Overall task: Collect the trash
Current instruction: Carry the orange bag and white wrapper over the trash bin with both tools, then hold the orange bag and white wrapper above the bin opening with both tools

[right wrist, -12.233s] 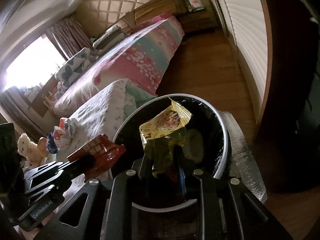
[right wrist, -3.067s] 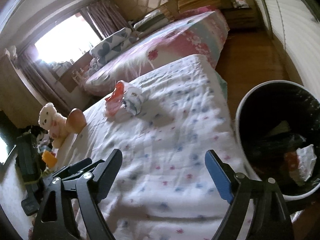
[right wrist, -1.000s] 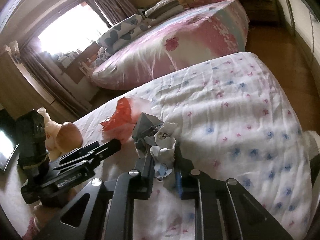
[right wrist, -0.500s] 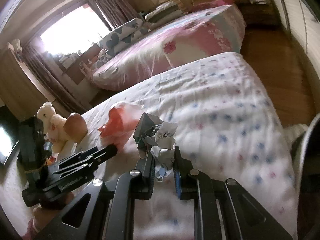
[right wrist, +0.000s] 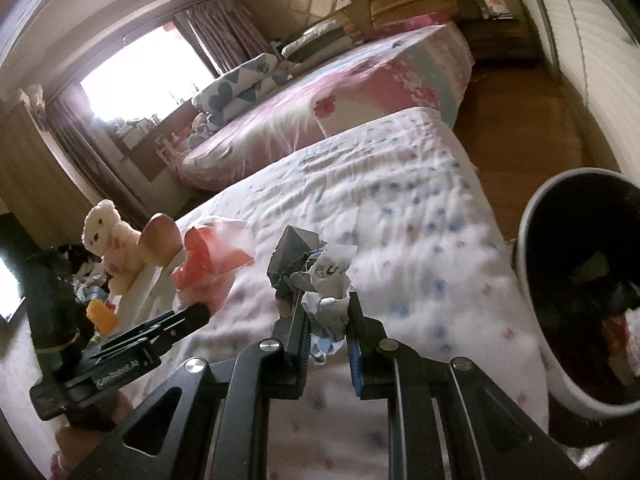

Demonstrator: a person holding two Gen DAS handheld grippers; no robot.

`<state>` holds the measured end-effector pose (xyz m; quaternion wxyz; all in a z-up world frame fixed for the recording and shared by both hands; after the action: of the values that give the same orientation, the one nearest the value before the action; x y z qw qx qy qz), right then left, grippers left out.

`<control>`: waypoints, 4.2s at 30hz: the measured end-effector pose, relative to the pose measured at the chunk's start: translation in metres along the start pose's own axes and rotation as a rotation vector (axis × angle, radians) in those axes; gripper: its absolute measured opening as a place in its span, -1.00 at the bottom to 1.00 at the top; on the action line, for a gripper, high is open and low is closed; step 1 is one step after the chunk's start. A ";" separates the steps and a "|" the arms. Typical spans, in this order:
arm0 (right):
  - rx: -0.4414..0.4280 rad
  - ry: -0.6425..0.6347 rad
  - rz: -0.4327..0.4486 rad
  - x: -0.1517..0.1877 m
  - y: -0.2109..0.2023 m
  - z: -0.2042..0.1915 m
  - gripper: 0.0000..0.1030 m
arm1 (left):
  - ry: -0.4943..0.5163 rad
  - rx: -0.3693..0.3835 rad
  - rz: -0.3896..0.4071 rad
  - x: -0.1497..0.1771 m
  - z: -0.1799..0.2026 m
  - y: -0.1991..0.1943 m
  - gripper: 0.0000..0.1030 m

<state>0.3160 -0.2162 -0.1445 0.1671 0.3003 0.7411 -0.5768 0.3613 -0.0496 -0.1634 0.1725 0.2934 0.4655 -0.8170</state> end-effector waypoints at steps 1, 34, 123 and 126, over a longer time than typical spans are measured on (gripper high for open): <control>0.000 0.005 0.002 0.003 -0.003 0.002 -0.69 | 0.000 -0.002 -0.001 0.003 0.003 -0.002 -0.21; 0.121 -0.002 0.130 0.023 -0.072 0.049 -0.69 | 0.108 0.023 -0.025 0.033 0.087 -0.018 -0.21; 0.293 0.184 0.144 -0.004 -0.089 0.178 -0.69 | 0.326 0.103 -0.112 0.005 0.212 0.089 -0.21; 0.294 0.188 0.142 -0.005 -0.088 0.181 -0.69 | 0.333 0.102 -0.115 0.005 0.215 0.092 -0.21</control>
<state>0.2452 -0.4039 -0.1255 0.0919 0.4258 0.6380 -0.6350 0.3403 -0.2820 -0.1423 0.0311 0.4057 0.4617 -0.7883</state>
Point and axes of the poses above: each gripper's, at about its wrist camera, not at the fingertips, and y roughly the way its jaws point, z to its right, x to its underside, the point moved 10 cm from there along y, roughly the way its jaws point, and after that the axes turned 15 degrees about x, right-handed, at the moved point
